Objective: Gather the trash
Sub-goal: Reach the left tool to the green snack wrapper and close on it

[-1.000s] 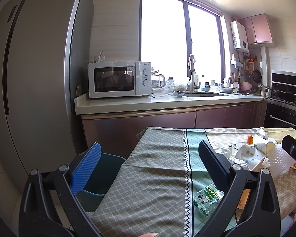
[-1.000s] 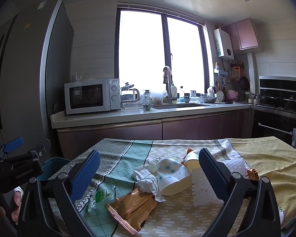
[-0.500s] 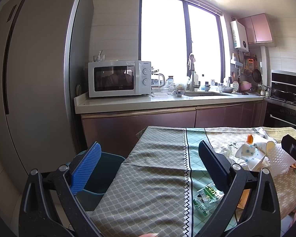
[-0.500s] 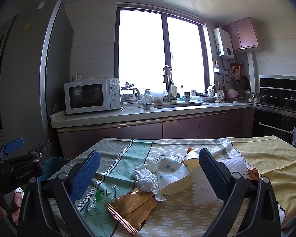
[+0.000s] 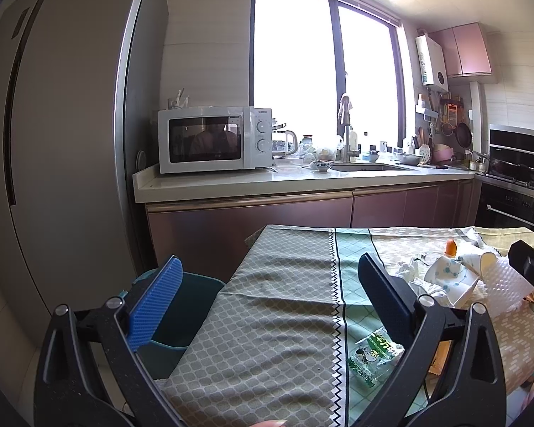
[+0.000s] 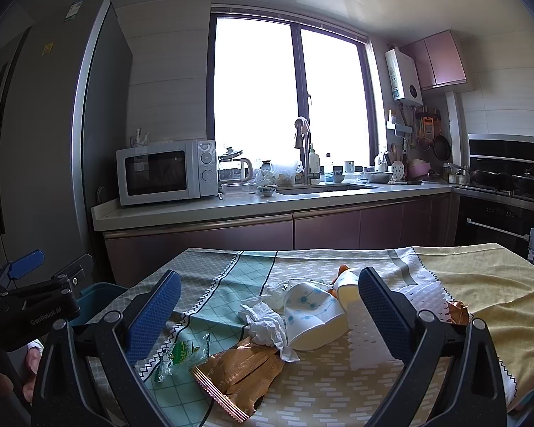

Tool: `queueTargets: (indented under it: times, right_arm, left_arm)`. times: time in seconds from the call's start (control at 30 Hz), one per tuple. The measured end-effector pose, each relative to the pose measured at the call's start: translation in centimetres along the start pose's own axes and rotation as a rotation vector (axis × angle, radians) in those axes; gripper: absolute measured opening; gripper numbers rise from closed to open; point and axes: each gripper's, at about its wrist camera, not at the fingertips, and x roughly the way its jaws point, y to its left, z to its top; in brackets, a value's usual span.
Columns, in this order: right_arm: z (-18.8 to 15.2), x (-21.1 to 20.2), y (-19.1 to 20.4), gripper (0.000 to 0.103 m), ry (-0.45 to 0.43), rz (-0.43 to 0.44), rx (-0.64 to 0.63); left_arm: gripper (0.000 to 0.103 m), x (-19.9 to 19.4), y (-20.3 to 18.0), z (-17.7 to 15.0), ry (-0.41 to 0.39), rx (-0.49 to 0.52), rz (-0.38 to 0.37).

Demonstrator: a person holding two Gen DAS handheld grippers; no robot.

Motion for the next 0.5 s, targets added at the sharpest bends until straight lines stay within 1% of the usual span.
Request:
queueTargets:
  times: [0.17,0.23,0.33,0.5]
  right_arm:
    - [-0.1,0.2,-0.5,0.097,0.01,0.007,0.012]
    - [-0.2,0.2,-1.0,0.097,0.014,-0.003,0.015]
    - [-0.4,0.2,-2.3,0.097,0.028,-0.028,0.026]
    - [-1.3,0.2,-5.5,0.097,0.075,-0.099,0.064]
  left_arm:
    - [0.097,0.4,-0.2,-0.3,0.017,0.004,-0.011]
    - [0.097,0.8,-0.2,-0.5,0.034,0.01,-0.023]
    - [0.097,1.6,-0.5,-1.0,0.062,0.023,-0.044]
    - [0.097,3.2,-1.5,-2.3,0.142,0.064,-0.116]
